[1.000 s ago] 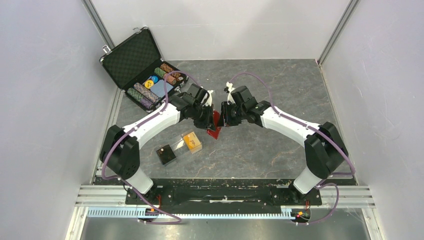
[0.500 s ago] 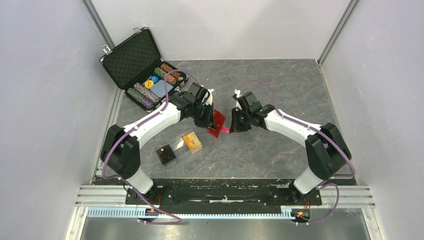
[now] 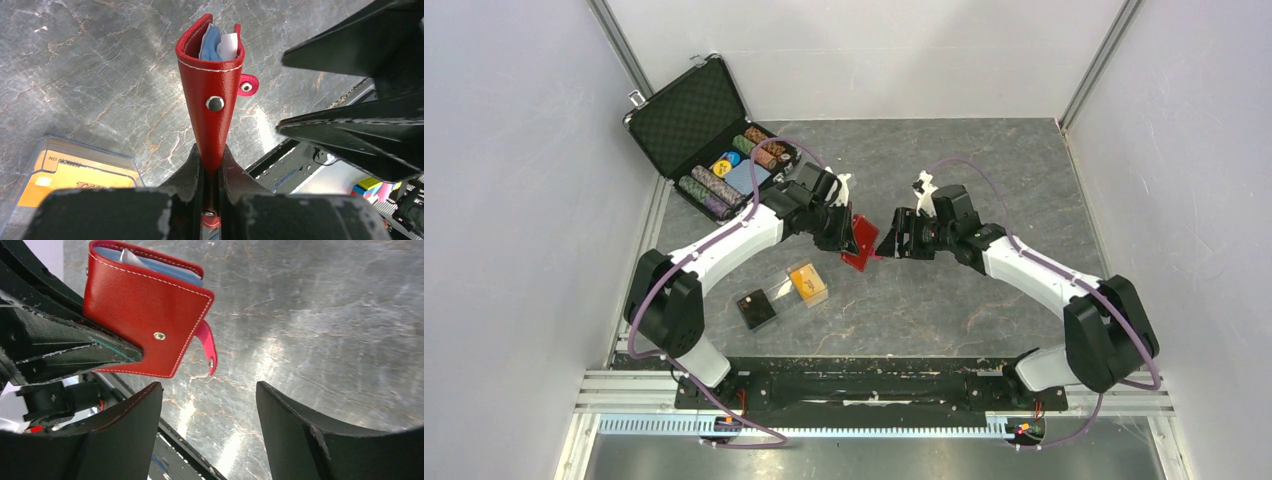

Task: Put the credit cards into the card holder
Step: Open the card holder.

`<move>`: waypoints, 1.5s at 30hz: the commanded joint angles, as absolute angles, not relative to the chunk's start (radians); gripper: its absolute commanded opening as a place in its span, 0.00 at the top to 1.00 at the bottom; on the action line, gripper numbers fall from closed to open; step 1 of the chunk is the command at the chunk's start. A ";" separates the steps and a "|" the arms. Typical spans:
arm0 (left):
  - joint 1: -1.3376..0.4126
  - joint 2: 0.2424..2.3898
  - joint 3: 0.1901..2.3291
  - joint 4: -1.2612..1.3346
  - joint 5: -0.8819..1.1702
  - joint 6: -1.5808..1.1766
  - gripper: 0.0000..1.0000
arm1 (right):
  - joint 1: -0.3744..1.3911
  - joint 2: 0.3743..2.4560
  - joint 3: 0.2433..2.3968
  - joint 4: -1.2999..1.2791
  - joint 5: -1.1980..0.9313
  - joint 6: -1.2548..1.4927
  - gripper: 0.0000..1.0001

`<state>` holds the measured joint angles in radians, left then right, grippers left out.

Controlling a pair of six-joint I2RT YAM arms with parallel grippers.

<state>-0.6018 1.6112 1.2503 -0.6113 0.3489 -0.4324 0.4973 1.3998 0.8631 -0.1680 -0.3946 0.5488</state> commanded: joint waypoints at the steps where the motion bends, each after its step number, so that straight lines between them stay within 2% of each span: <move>1: -0.600 1.562 1.243 -0.536 0.420 -0.419 0.98 | 0.497 1.447 0.861 -0.057 -0.462 0.589 0.36; 3: -0.599 1.557 1.237 -0.528 0.433 -0.419 0.98 | 0.496 1.469 0.874 -0.051 -0.454 0.585 0.46; 6: -0.598 1.552 1.231 -0.512 0.453 -0.419 0.98 | 0.497 1.522 0.907 -0.049 -0.485 0.578 0.55; 9: -0.599 1.543 1.226 -0.500 0.467 -0.420 0.98 | 0.497 1.538 0.914 -0.042 -0.480 0.573 0.59; 12: -0.600 1.537 1.221 -0.494 0.469 -0.420 0.98 | 0.497 1.545 0.914 -0.023 -0.485 0.575 0.67; 18: -0.601 1.536 1.221 -0.488 0.465 -0.419 0.97 | 0.497 1.531 0.916 0.024 -0.496 0.575 1.00; 22: -0.599 1.536 1.217 -0.474 0.463 -0.421 0.93 | 0.490 1.495 0.930 0.023 -0.502 0.554 1.00; 29: -0.591 1.516 1.196 -0.427 0.449 -0.434 0.67 | 0.459 1.411 0.929 0.014 -0.537 0.513 1.00; 30: -0.588 1.512 1.193 -0.417 0.449 -0.438 0.62 | 0.458 1.405 0.931 0.012 -0.547 0.504 1.00; 33: -0.576 1.498 1.177 -0.382 0.443 -0.451 0.34 | 0.454 1.398 0.954 0.002 -0.591 0.461 1.00; 36: -0.563 1.465 1.163 -0.361 0.410 -0.455 0.17 | 0.454 1.401 0.996 -0.061 -0.651 0.409 1.00; 39: -0.553 1.413 1.155 -0.361 0.320 -0.423 0.09 | 0.453 1.410 1.047 -0.115 -0.707 0.345 1.00; 45: -0.538 1.307 1.154 -0.408 0.186 -0.275 0.00 | 0.444 1.420 1.118 -0.158 -0.818 0.291 1.00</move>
